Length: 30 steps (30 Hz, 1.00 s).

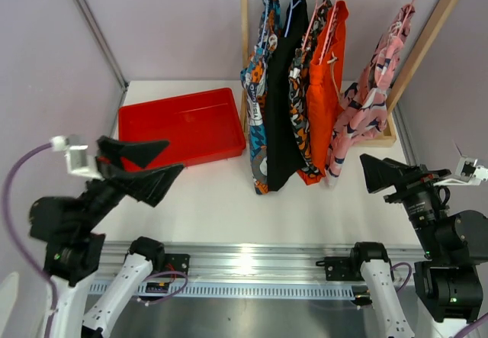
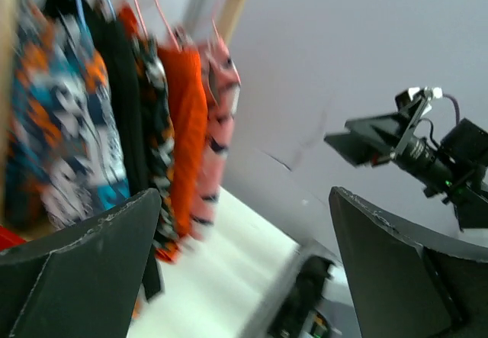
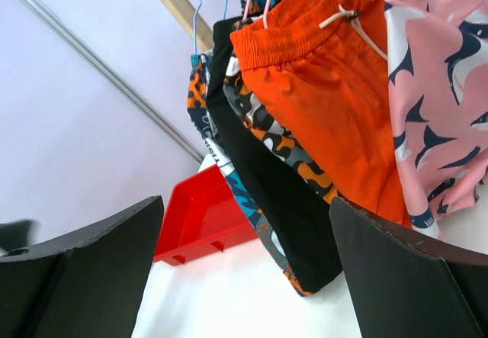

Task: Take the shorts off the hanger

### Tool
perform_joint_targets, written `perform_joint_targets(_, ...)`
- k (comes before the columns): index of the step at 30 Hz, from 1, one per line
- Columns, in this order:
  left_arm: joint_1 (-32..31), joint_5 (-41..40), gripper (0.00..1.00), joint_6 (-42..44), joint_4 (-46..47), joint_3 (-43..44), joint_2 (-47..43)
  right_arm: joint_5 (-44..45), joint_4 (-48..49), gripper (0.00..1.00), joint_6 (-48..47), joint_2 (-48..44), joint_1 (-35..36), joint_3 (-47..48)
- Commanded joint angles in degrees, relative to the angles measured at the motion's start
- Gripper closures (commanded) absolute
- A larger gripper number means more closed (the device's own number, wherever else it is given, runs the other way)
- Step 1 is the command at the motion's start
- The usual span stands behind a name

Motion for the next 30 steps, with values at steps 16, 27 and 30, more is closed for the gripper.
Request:
perform_joint_targets(16,-0.3,-21.0,0.0,20.3,-24.7,22.3,14.8,15.1,-4.2,0.0,-16.8,28.1,-1.8,35.7)
perform_joint_targets(27,-0.4,-20.1,0.01,21.2,-15.4,5.3,12.3,20.8,11.8,0.01,-21.1,54.6,-1.9,43.8)
perform_joint_targets(30,-0.3,-18.9,0.01,20.6,-11.8,-0.1,10.6,22.1,13.5,0.02,-23.9,60.7,-1.9,50.6)
